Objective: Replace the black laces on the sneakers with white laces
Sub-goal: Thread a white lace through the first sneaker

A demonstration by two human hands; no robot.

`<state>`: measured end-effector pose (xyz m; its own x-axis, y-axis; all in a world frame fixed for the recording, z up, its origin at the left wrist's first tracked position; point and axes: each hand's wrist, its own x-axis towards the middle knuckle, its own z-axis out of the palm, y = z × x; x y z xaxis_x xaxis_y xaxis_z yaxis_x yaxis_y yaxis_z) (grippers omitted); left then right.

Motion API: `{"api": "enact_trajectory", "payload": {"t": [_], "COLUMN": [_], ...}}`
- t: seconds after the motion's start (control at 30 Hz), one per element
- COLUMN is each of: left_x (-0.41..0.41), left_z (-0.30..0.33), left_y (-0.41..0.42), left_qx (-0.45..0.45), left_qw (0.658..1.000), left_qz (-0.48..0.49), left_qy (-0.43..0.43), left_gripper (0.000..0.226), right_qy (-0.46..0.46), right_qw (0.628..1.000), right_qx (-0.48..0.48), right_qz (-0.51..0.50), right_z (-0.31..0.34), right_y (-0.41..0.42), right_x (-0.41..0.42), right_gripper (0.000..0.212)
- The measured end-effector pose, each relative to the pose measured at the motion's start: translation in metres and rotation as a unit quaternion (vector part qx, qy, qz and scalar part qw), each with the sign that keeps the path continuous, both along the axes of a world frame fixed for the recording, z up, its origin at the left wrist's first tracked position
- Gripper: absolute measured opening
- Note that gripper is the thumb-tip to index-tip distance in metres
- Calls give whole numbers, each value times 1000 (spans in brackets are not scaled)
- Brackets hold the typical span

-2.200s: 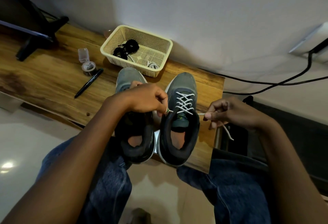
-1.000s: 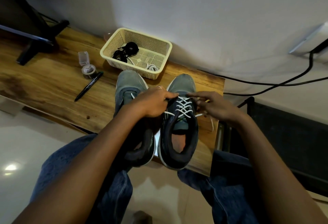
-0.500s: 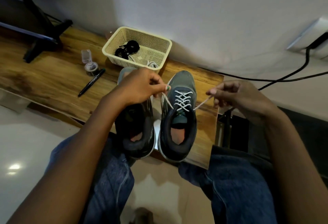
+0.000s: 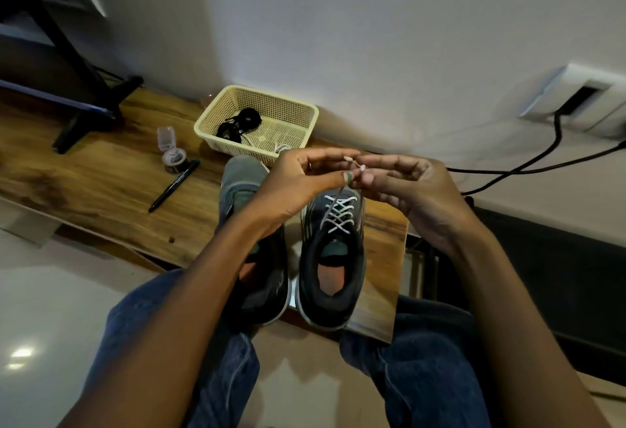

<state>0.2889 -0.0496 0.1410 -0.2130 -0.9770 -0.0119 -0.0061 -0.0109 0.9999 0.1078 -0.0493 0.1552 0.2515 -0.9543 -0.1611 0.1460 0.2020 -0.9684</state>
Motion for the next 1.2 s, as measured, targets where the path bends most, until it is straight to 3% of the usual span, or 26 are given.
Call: {"api": "enact_trajectory", "payload": {"t": [0.27, 0.5, 1.03, 1.2], "left_x": [-18, -22, -28, -28], "left_z": [-3, -2, 0, 3], "left_y": [-2, 0, 2, 3], "left_qx": [-88, -92, -67, -53], "left_qw": [988, 988, 990, 991], "left_qz": [128, 126, 113, 97], "left_qy": [-12, 1, 48, 71], "left_gripper": [16, 22, 25, 25], "right_qy": [32, 32, 19, 23], "right_qw": [996, 995, 991, 990], "right_qx": [-54, -72, -98, -104], "right_qz": [-65, -67, -84, -90], "right_z": [-2, -1, -1, 1], "right_y": [-1, 0, 0, 1], "right_x": [4, 5, 5, 9], "right_gripper": [9, 17, 9, 18]}}
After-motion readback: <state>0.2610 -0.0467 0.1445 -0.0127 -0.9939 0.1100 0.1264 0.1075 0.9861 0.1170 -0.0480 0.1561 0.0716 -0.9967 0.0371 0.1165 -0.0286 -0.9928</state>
